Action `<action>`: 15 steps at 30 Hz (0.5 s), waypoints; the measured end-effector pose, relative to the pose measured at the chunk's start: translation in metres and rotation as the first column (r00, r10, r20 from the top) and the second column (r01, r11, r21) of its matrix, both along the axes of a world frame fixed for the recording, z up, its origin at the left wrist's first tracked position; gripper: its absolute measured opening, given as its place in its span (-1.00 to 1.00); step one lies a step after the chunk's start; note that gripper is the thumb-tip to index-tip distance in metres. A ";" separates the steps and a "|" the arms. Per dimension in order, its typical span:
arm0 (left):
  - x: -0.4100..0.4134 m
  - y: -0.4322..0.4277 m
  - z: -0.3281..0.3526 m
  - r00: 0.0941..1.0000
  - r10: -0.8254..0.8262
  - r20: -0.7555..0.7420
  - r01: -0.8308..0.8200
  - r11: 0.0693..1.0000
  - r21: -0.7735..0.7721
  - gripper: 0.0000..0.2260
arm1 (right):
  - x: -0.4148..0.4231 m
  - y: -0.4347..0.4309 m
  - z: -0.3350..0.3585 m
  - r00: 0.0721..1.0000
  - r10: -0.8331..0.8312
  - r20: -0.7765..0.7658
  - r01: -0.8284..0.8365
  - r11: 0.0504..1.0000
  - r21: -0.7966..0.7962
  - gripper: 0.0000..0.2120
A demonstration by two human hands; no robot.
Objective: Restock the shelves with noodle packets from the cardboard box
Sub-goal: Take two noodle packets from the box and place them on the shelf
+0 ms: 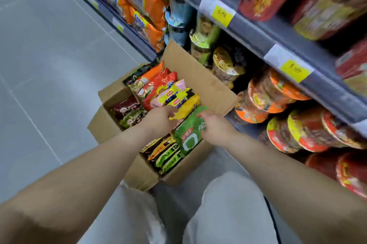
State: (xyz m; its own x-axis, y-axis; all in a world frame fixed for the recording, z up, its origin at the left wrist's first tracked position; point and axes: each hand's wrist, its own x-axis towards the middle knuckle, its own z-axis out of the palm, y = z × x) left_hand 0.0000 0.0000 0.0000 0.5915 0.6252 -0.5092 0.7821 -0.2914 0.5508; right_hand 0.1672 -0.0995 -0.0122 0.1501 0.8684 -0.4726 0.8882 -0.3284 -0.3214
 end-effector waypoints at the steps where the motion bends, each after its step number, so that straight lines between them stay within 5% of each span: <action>1: 0.004 -0.003 -0.014 1.000 -0.004 0.012 0.003 1.000 0.023 -0.60 | 0.000 0.001 -0.016 0.997 0.069 0.026 -0.069 0.998 0.013 -0.53; 6: 0.024 -0.013 -0.065 1.000 -0.003 -0.007 0.004 0.991 0.133 -0.54 | 0.007 -0.002 -0.071 0.931 0.311 0.191 -0.319 0.948 0.010 -0.27; 10: 0.031 -0.015 -0.084 0.999 0.033 -0.017 -0.028 0.971 0.237 -0.50 | 0.017 -0.011 -0.095 0.827 0.334 0.451 -0.454 0.871 0.187 -0.12; 15: 0.040 -0.022 -0.097 0.990 0.047 -0.137 -0.003 0.953 0.303 -0.35 | 0.029 -0.025 -0.106 0.808 0.288 0.514 -0.480 0.828 0.290 -0.47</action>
State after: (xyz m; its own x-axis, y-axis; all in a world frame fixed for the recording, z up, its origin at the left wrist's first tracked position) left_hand 0.0397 -0.0216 -0.0972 0.5098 0.7758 -0.3718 0.8544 -0.4060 0.3243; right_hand 0.1964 -0.1246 -0.1179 -0.1336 0.9896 -0.0529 0.9852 0.1384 0.1016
